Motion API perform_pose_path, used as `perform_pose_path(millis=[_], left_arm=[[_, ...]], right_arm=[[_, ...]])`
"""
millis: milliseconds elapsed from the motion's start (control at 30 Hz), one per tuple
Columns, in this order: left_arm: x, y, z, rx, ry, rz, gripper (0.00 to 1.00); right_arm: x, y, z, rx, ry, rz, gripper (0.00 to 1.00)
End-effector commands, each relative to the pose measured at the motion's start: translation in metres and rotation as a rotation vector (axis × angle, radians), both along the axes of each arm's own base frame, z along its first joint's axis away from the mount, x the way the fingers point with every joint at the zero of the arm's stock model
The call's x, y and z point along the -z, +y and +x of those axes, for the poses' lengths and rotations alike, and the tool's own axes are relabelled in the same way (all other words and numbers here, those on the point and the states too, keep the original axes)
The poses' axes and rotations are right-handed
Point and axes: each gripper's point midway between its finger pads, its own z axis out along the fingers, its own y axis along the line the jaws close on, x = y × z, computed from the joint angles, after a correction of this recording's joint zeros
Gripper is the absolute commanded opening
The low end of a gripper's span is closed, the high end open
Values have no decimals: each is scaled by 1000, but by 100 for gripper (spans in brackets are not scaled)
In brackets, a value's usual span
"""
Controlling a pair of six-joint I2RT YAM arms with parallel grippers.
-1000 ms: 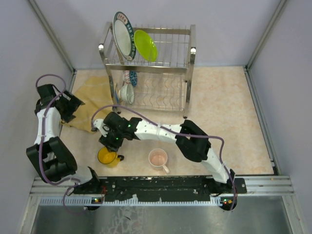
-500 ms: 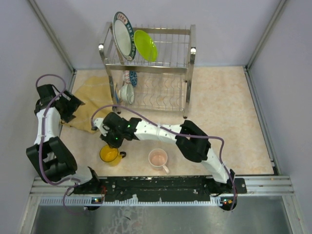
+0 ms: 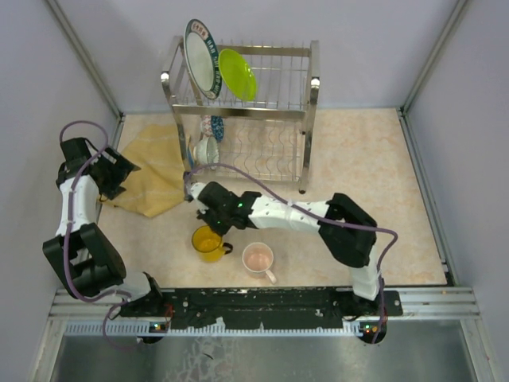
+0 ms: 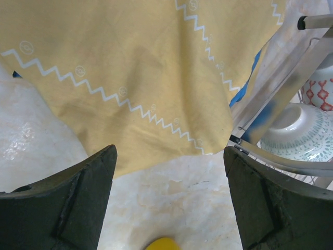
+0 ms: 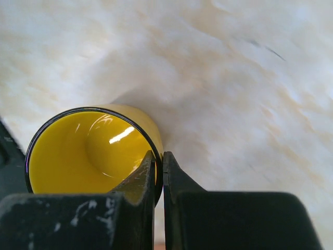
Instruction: Load the mixed dishes into the dish rack
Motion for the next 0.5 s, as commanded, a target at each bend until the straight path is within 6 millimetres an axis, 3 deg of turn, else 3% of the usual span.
perform_pose_path(millis=[0, 133, 300, 467], left_arm=[[-2, -2, 4, 20, -32, -17, 88], [-3, -6, 5, 28, -48, -30, 88], [0, -12, 0, 42, -57, -38, 88], [-3, -15, -1, 48, -67, -33, 88]], right_arm=[[-29, -60, 46, 280, -84, -2, 0], [-29, -98, 56, 430, -114, -26, 0], [-21, -125, 63, 584, -115, -69, 0], [-18, -131, 64, 611, -122, -82, 19]])
